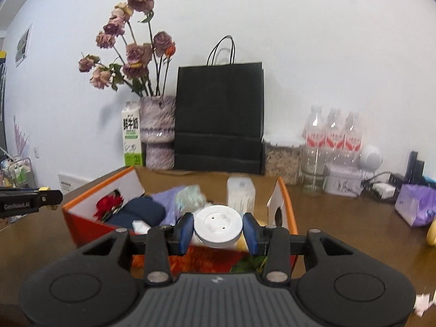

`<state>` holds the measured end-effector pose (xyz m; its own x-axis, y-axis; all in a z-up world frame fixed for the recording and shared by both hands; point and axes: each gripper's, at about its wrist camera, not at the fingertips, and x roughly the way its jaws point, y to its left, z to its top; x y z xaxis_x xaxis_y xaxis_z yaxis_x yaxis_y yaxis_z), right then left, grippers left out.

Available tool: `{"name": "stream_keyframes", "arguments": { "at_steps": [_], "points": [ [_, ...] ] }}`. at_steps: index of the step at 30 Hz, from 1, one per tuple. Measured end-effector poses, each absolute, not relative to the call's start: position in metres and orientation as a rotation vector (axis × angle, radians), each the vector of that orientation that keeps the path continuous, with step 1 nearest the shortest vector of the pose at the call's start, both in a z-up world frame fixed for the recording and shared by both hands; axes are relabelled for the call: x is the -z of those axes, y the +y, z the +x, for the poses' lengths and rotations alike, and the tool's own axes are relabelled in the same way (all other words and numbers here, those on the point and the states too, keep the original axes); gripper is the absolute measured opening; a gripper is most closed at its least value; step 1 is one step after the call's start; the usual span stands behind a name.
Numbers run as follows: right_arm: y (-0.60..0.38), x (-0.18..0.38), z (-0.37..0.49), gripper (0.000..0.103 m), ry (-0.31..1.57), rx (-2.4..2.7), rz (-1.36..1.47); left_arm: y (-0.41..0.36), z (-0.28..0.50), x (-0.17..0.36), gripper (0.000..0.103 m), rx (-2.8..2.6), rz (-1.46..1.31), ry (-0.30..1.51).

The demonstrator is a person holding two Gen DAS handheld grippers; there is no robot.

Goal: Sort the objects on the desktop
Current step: 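Carry the yellow block and white plug into the box and open both grippers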

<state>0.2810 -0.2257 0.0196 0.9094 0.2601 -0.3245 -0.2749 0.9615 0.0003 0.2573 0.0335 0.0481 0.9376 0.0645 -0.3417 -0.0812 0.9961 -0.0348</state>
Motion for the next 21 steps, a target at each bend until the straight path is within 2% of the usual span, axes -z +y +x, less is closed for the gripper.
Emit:
{"name": "stream_keyframes", "arguments": {
  "at_steps": [9,21],
  "points": [
    [-0.222,-0.02,0.337,0.038,0.336,-0.218,-0.032,0.015,0.311,-0.055,0.022,-0.084,-0.092,0.35],
    [-0.222,0.01,0.386,0.038,0.425,-0.209,-0.018,0.008,0.355,-0.02,0.022,-0.101,-0.042,0.421]
  ]
}}
